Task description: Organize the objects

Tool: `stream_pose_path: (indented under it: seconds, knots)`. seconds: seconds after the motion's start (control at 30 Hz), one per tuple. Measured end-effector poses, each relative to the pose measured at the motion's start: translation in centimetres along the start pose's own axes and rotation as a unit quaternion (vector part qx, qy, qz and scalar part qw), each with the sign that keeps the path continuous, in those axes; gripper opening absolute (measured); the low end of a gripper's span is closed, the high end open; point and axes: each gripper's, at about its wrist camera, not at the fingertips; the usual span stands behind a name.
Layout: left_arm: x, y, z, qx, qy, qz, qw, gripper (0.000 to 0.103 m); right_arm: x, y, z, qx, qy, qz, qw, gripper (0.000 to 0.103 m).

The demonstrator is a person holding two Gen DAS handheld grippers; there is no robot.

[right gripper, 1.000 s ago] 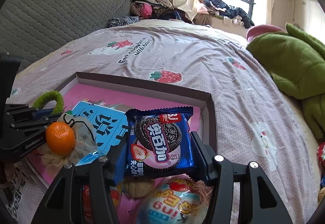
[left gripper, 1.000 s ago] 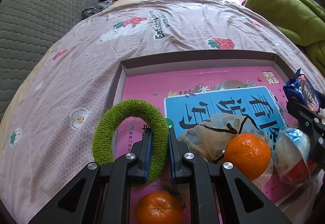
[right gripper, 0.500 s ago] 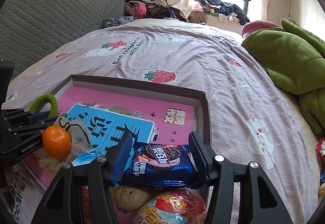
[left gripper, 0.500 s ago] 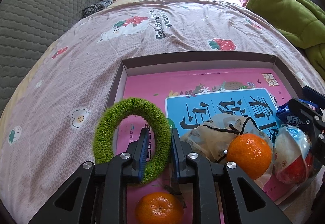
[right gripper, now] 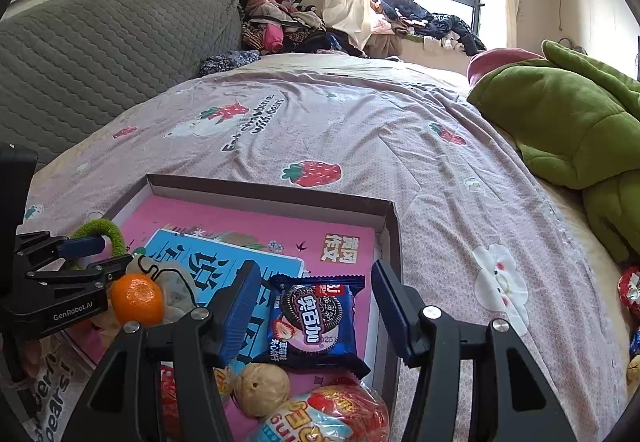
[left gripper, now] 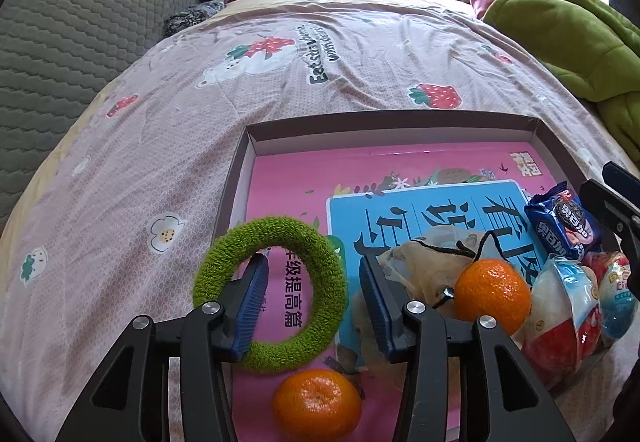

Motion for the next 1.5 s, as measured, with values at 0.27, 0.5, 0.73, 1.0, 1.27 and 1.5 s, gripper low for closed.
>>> stream_pose_path:
  seconds: [0.27,0.5,0.73,1.0,1.27,1.5]
  knots:
    - [0.2,-1.5,0.5,-0.003,-0.001,-0.006,1.0000,0.059,0.2,-0.7,0.6,0.005,0.000,-0.006,1.000,0.057]
    - [0.5,-2.9,1.4,-0.008,-0.007,-0.001,0.9999,0.061,0.4,-1.3,0.9,0.010,-0.001,-0.009,1.000,0.057]
    - [0.3,-5.0,1.9,-0.001,-0.008,-0.014,0.9999,0.061,0.6,-2.4,1.5,0.015,-0.002,-0.018,1.000,0.057]
    - [0.2,-8.0,2.5,-0.007,-0.016,-0.034,0.9993,0.066,0.9,-5.0,2.8,0.024,-0.003,-0.034,0.999,0.057]
    - [-0.4,-11.3,2.8,-0.017,-0.017,-0.058,0.9980,0.067,1.0,-7.9,4.3,0.028,-0.008,-0.055,0.998,0.061]
    - [-0.9,-13.8,3.4,-0.021,-0.023,-0.075,0.9967,0.074,1.1,-10.7,5.1,0.031,-0.012,-0.074,0.997,0.065]
Point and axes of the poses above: each gripper's, at about its wrist camera, not at the fingertips, and y roughly the way its jaws point, z to its left, x to its top, and after that the axes turned 12 degrees about x, right-handed
